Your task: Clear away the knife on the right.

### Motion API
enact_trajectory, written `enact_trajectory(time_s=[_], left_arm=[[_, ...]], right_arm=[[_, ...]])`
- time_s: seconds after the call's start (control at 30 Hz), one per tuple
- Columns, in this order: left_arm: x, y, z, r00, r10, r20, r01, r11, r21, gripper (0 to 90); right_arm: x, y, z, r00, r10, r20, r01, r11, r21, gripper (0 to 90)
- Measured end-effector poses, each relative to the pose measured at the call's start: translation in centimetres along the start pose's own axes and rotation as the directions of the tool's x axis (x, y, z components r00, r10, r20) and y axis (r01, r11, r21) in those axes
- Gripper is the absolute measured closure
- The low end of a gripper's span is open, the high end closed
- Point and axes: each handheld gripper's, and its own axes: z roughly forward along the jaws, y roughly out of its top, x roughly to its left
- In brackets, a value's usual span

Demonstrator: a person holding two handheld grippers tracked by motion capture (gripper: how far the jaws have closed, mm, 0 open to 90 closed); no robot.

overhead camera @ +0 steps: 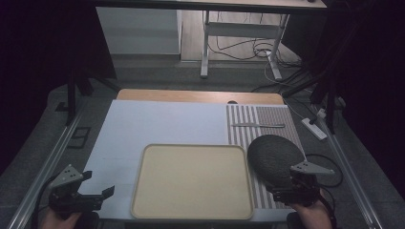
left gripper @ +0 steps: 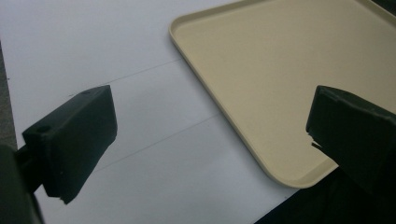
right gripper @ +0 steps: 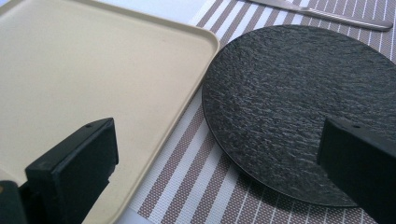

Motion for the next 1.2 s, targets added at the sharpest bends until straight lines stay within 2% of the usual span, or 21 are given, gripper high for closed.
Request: enact_trajectory(time_s=[0.2, 0.97, 1.2], left_arm=[[-0.07, 0.04, 0.10, 1.0000, 0.007, -0.002, -0.007, 0.9999, 0.010, 2.5], [-0.01, 0.04, 0.08, 1.0000, 0.002, -0.004, -0.002, 0.9999, 0.011, 2.5], [-0.01, 0.04, 0.08, 1.0000, 0.000, -0.006, 0.000, 0.9999, 0.011, 2.4]], right_arm=[[0.00, 0.08, 0.25, 0.9998, -0.009, -0.019, 0.009, 1.000, 0.026, 0.0], [0.06, 0.22, 0.56, 0.9999, -0.010, -0.005, 0.011, 0.998, 0.060, 0.0], [0.41, 0.37, 0.66, 0.9987, -0.051, 0.011, 0.050, 0.997, 0.064, 0.0]])
